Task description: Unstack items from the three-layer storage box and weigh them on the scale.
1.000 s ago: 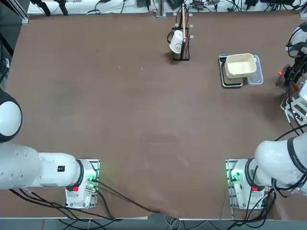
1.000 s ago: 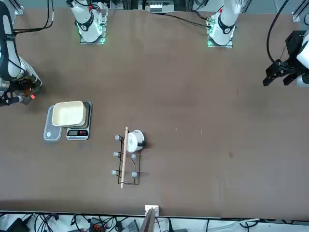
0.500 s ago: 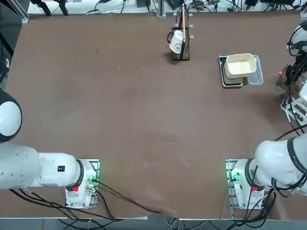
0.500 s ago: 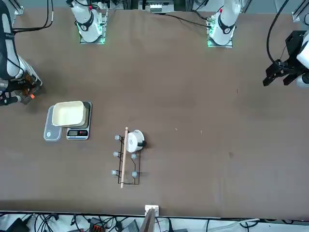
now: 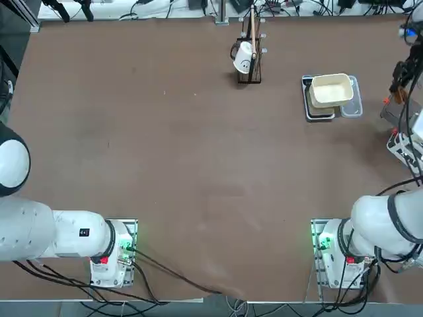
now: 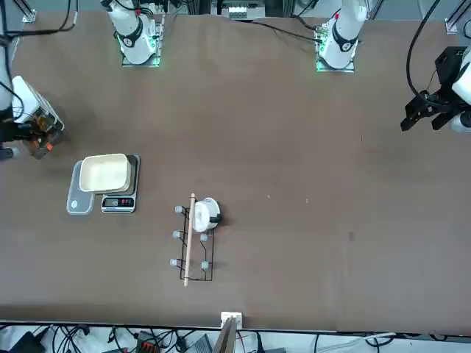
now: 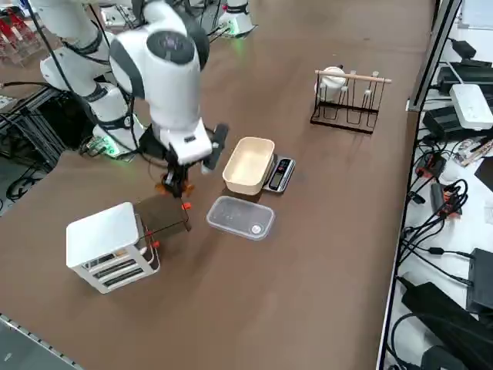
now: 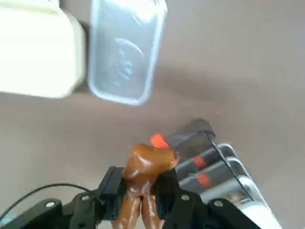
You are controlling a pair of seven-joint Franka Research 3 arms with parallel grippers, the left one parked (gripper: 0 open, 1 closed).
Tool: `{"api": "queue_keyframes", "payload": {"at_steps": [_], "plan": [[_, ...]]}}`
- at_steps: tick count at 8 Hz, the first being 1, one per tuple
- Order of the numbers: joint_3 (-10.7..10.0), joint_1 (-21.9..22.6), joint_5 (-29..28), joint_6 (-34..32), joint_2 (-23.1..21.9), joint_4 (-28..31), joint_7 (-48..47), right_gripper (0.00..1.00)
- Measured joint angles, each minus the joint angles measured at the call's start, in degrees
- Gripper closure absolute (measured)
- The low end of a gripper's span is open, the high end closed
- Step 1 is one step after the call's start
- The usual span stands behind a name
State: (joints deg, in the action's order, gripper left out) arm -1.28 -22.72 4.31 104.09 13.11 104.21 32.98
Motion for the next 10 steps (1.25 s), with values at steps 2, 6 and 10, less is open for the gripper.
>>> {"api": "queue_keyframes", "payload": {"at_steps": [2,6,10], "plan": [[0.2,3.1,-7.4,-1.6,1.0,-2.8,-6.6,0.63],[0.4,10.8,-20.3,0.5,9.3,-3.1,-14.9,0.63],[0.4,14.3,-21.2,0.9,11.1,-3.3,-15.2,0.30]]}}
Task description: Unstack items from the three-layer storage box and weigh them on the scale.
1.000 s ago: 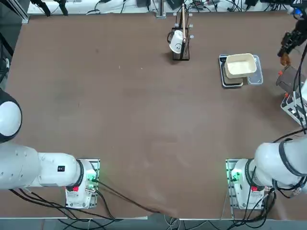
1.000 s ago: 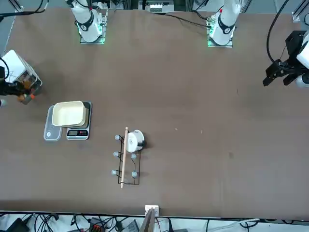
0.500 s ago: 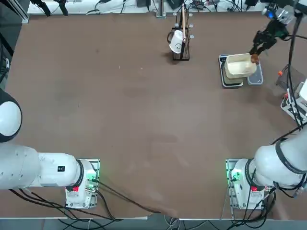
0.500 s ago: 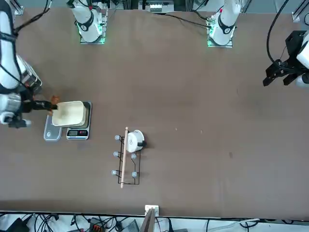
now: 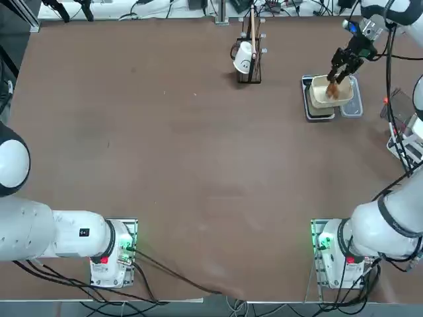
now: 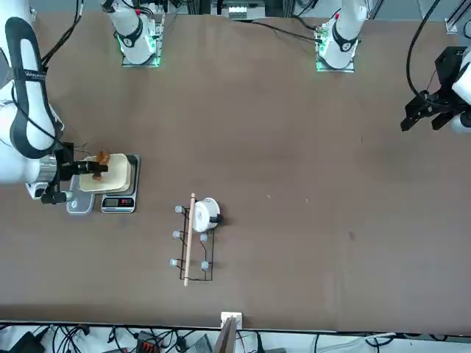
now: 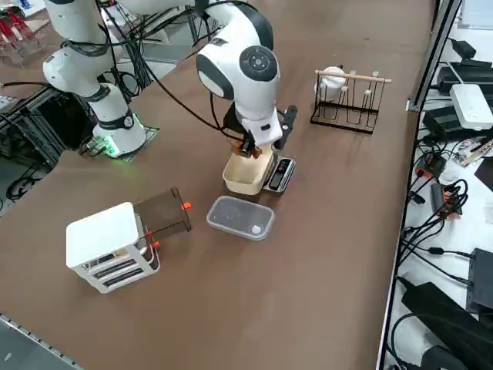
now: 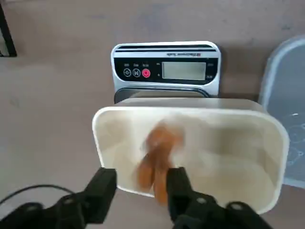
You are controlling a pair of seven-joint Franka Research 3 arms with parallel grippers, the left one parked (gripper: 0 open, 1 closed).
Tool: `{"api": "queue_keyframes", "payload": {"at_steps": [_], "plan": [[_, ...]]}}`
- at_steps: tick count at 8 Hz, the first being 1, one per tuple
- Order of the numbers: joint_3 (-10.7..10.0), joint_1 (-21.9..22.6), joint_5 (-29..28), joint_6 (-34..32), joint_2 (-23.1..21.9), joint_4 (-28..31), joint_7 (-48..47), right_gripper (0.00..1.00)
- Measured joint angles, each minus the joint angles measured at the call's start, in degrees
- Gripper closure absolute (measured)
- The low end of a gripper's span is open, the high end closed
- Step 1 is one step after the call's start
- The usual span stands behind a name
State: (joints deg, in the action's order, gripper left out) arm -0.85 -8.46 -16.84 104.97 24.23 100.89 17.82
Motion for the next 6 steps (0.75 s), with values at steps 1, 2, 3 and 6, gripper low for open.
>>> {"api": "queue_keyframes", "payload": {"at_steps": [1,2,3,6], "plan": [[-0.3,0.0,0.2,-0.1,-0.1,-0.4,0.0,0.10],[-1.1,0.0,2.5,-0.7,-0.3,-0.9,0.1,0.01],[-2.2,-0.2,8.4,-2.8,-1.0,-1.4,1.4,0.07],[-3.7,-2.0,25.7,-7.0,-2.7,-1.3,18.2,0.74]]}}
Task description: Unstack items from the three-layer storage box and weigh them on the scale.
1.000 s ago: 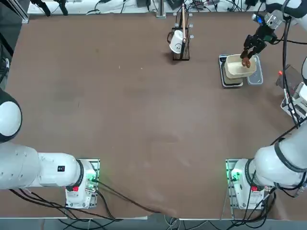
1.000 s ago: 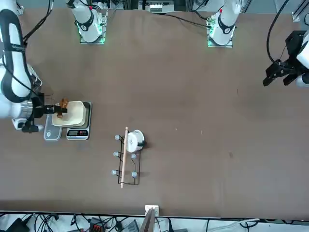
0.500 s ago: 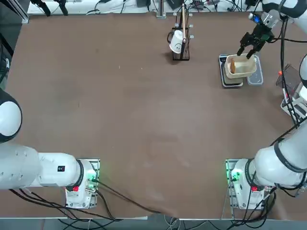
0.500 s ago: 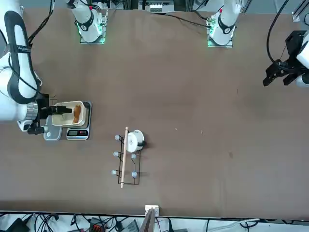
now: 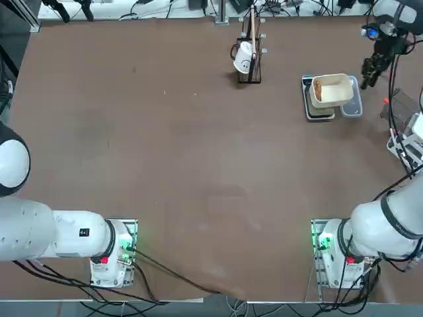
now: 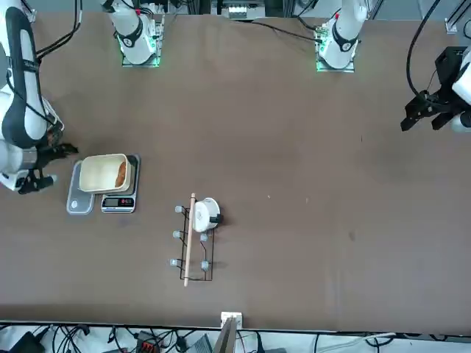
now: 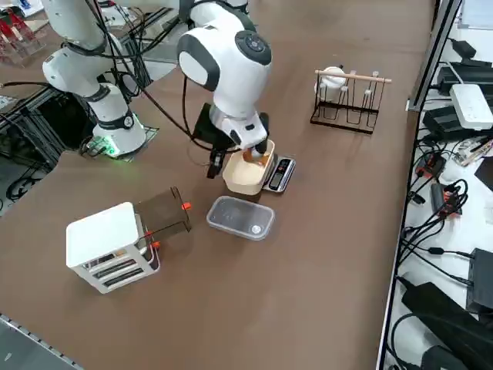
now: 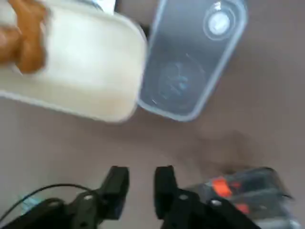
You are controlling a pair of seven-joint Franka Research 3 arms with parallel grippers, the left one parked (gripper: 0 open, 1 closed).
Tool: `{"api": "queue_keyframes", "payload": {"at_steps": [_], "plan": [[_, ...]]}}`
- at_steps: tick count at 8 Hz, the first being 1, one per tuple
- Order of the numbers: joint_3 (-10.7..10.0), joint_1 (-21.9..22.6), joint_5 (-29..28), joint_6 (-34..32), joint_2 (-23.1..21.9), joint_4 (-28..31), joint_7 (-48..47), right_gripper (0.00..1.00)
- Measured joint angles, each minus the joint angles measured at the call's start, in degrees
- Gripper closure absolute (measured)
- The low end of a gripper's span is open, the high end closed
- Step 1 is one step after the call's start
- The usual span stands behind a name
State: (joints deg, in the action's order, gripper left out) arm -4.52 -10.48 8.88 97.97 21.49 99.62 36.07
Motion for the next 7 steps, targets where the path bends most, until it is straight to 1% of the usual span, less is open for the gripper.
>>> {"api": "queue_keyframes", "payload": {"at_steps": [1,2,3,5,7], "plan": [[-0.1,-1.0,1.7,0.6,0.2,0.6,7.8,0.93],[-0.1,-2.2,2.1,2.5,0.4,1.8,14.5,0.98],[-0.1,-3.3,2.3,5.0,0.6,3.6,19.5,0.98],[-0.1,-4.5,3.0,8.7,0.6,6.9,24.3,0.98],[-0.3,-6.3,4.6,9.4,0.6,8.0,27.2,0.98]]}}
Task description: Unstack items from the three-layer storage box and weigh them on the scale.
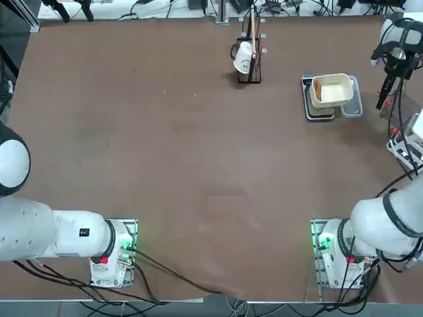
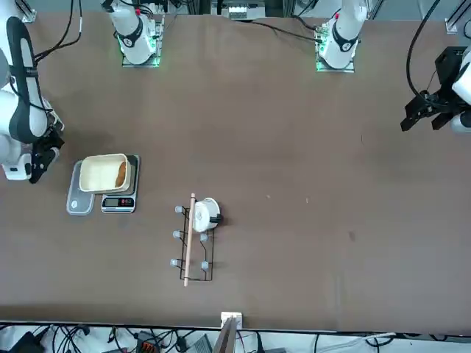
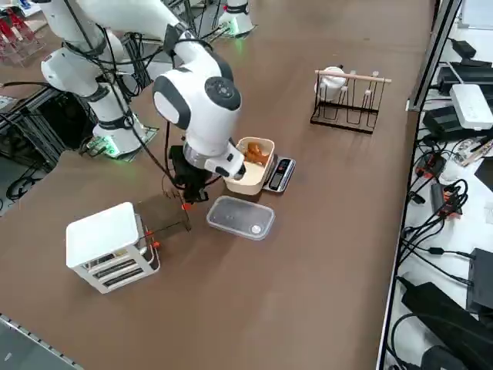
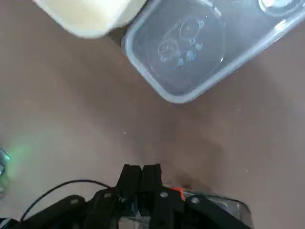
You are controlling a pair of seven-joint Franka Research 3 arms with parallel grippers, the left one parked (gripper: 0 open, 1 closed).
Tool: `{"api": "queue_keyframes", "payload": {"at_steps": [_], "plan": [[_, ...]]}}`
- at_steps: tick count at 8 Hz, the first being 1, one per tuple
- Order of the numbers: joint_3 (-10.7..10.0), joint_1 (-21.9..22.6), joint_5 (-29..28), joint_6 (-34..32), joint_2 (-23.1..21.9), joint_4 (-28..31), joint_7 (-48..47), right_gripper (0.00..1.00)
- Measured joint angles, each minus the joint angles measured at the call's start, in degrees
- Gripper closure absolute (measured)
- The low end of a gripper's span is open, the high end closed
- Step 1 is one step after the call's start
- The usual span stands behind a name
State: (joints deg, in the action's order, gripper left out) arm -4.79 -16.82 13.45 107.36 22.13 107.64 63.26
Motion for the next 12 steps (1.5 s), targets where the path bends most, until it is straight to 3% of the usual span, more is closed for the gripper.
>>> {"api": "queue_keyframes", "payload": {"at_steps": [3,8,12], "plan": [[-0.5,-3.3,3.8,-0.3,-0.1,0.2,0.9,0.98],[-1.4,-8.6,5.1,-0.8,-1.4,2.4,1.2,0.98],[-1.0,-9.0,4.9,-0.8,-1.7,2.4,0.9,0.96]]}}
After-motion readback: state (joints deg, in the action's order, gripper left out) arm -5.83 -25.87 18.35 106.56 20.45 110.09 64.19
